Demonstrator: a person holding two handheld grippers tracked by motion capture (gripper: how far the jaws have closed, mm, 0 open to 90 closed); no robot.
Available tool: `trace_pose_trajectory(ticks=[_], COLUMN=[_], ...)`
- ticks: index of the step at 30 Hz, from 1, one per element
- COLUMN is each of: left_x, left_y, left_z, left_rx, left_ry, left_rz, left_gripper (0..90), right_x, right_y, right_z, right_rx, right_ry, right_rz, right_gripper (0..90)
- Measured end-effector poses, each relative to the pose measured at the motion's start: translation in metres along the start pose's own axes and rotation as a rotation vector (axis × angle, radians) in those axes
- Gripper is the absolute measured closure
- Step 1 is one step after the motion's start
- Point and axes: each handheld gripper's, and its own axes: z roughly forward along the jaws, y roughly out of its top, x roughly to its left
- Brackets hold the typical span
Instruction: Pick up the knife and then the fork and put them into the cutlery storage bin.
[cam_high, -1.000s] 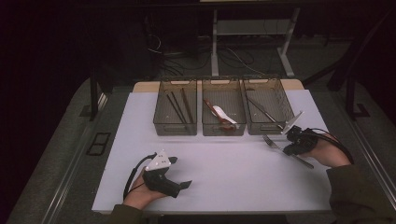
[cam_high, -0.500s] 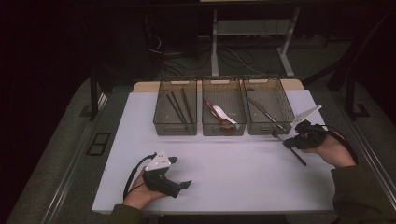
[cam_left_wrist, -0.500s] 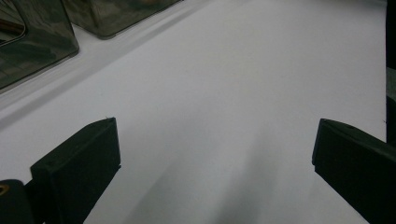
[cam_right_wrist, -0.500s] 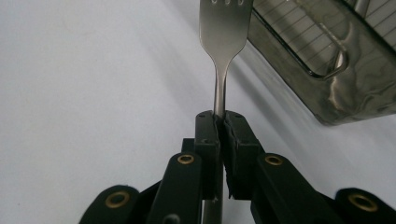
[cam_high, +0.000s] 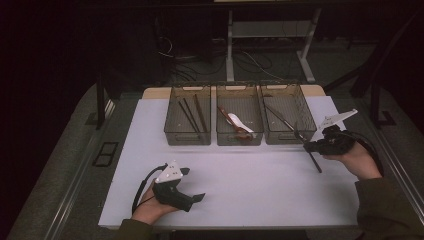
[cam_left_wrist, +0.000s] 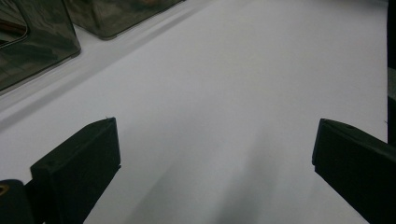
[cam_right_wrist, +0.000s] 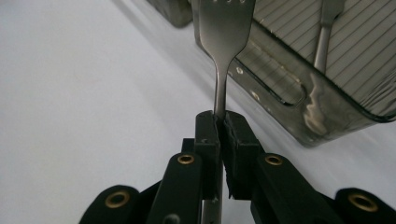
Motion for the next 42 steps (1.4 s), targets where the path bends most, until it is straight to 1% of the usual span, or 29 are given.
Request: trace_pose_trajectory(ticks=[2,6,9,15,19,23,26,31,34,39,42], left_x=[0.000,0.001,0.002,0.002,0.002,0.003,0.004,0.004,0.004,0.003,0.003], left_y=[0.000,0.000,-0.001,-0.001,-0.001,-0.002,-0.002,-0.002,-0.002,-0.002,-0.002], left_z=[0.000,0.000,0.000,0.000,0.000,0.001,0.001,0.001,0.001,0.001,0.001], left_rx=[-0.001,0.005,0.004,0.001,0.003,0.008,0.002,0.004,0.007,0.006,0.001], left_ry=[0.001,0.001,0.001,0.002,0.006,0.008,0.010,0.009,0.009,0.010,0.010], left_rz=[0.001,0.004,0.002,0.002,0.002,-0.001,-0.001,0.000,0.000,-0.001,-0.003], left_gripper=[0.0,0.0,0.0,0.0,0.0,0.0,0.0,0.0,0.0,0.0,0.0], right_x=[-0.001,-0.002,-0.004,-0.007,-0.009,-0.011,-0.012,-0.014,-0.014,-0.015,-0.016], right_y=[0.000,0.000,0.000,-0.002,-0.002,-0.001,-0.001,0.000,0.003,0.012,0.018], right_z=[-0.002,-0.006,-0.009,-0.016,-0.020,-0.024,-0.028,-0.035,-0.038,-0.042,-0.045], right_rx=[-0.023,-0.065,-0.098,-0.187,-0.233,-0.275,-0.315,-0.361,-0.383,-0.413,-0.425], right_ry=[-0.005,0.004,-0.003,-0.009,-0.009,-0.017,-0.031,-0.055,-0.060,-0.070,-0.081], right_rz=[0.010,0.033,0.049,0.090,0.105,0.117,0.122,0.132,0.141,0.145,0.136], right_gripper=[84.3,84.3,84.3,84.3,84.3,84.3,84.3,84.3,84.3,84.3,84.3])
